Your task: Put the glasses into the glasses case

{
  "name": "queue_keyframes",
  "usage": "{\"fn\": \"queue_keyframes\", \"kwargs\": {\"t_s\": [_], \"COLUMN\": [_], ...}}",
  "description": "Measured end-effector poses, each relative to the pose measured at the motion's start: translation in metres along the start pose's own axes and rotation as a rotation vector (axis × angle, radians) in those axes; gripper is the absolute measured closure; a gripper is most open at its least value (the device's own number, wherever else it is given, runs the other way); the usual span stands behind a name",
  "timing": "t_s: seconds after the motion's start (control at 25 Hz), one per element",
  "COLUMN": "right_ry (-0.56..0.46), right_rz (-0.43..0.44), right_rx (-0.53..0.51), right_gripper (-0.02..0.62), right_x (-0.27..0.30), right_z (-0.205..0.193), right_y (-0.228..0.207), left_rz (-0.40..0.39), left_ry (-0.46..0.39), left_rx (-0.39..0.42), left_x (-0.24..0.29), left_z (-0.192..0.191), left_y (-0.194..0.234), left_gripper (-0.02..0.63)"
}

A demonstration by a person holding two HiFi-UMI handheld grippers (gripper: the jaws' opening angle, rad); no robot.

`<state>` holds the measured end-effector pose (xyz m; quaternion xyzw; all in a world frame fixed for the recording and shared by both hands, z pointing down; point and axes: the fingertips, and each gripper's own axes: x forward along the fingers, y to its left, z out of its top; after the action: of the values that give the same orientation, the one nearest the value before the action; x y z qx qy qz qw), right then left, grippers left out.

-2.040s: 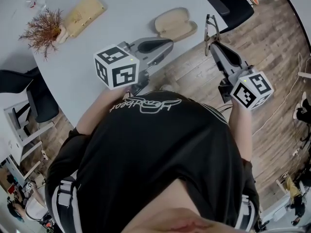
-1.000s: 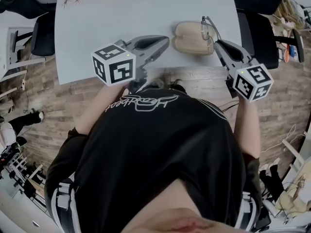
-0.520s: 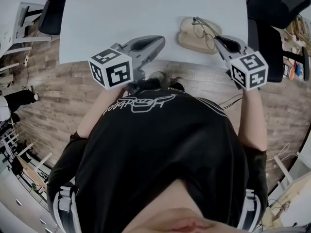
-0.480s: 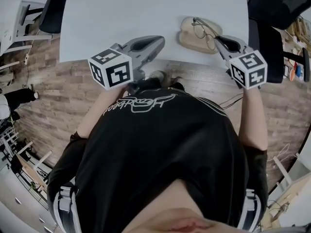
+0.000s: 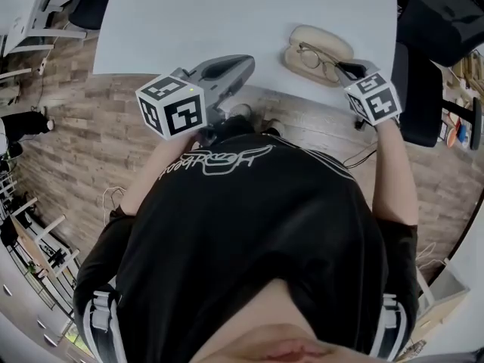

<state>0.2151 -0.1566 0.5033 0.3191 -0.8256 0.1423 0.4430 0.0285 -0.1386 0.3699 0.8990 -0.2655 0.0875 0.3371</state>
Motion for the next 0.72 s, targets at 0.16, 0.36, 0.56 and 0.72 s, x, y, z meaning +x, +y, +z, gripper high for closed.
{"fn": "queue_keyframes", "kwargs": {"t_s": [0.16,0.36,0.56,0.72], "right_ry": [0.080,0.155,0.222,0.240], "right_rz": [0.006,0.032,0.018,0.012], "right_rx": [-0.081,-0.115,-0.134,-0.130], "right_gripper": [0.565,0.565,0.565,0.565], "right_x": [0.014,0.024,0.030,0.033], "right_z": [-0.004,-0.010,-0.010,-0.007], "right_y": [0.000,0.007,0.011,0.009], "left_rz": [0.015,0.027,0.052,0.075], "left_ry": [-0.020,-0.039,-0.044,-0.038], "left_rx": [-0.004,-0.016,-0.037,-0.060], "left_x": [-0.002,0.001,-0.005,-0.007], "left_z": [0.002,-0.002,-0.010,-0.018], "left_y": [0.002,0.003,0.009,0.014], "left_gripper": [0.600,0.600,0.600,0.600]}}
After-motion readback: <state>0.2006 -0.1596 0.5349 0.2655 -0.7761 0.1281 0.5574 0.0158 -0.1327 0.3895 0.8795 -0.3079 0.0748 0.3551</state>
